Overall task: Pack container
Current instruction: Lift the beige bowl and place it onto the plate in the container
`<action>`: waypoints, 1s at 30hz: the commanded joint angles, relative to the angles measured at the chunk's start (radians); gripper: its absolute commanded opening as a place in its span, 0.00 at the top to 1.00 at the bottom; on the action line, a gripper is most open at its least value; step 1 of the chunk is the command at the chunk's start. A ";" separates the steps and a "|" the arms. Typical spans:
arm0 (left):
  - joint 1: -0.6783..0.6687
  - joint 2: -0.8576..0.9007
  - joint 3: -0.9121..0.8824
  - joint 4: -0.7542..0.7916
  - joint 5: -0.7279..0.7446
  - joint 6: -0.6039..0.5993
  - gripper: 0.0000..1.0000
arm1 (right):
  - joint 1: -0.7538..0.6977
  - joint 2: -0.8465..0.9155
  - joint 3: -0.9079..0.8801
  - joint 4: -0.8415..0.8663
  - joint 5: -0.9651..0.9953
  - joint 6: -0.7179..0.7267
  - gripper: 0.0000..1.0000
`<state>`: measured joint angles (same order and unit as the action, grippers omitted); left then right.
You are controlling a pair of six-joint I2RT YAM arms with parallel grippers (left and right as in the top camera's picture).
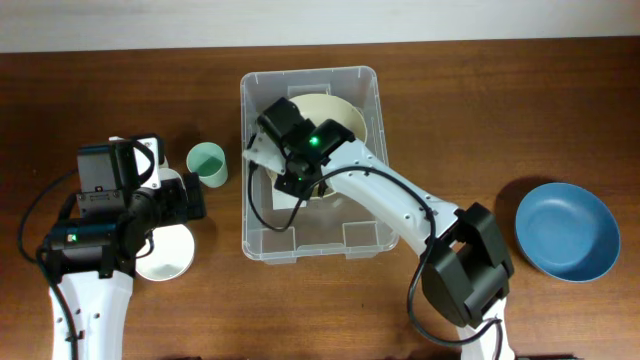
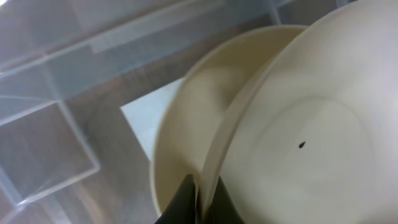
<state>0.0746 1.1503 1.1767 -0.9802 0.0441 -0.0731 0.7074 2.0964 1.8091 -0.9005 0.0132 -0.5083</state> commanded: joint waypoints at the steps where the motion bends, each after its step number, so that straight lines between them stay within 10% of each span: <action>1: 0.002 0.000 0.023 0.002 -0.014 -0.009 0.01 | -0.016 -0.005 0.007 0.006 -0.002 -0.011 0.85; 5: 0.002 0.000 0.023 0.002 -0.014 -0.009 0.01 | -0.014 -0.025 0.010 -0.001 -0.002 -0.008 0.64; 18: 0.002 0.000 0.023 0.002 -0.014 -0.009 0.01 | -0.148 -0.340 0.110 -0.033 0.459 0.520 0.62; 24: 0.002 0.000 0.023 0.002 -0.014 -0.010 0.00 | -0.434 -0.439 0.110 -0.251 0.488 0.951 0.43; 30: 0.002 0.000 0.023 0.003 -0.014 -0.010 0.01 | -0.747 -0.391 0.107 -0.395 0.320 0.996 0.01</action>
<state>0.0746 1.1503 1.1767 -0.9802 0.0402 -0.0731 0.0685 1.6588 1.9213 -1.2694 0.4145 0.3763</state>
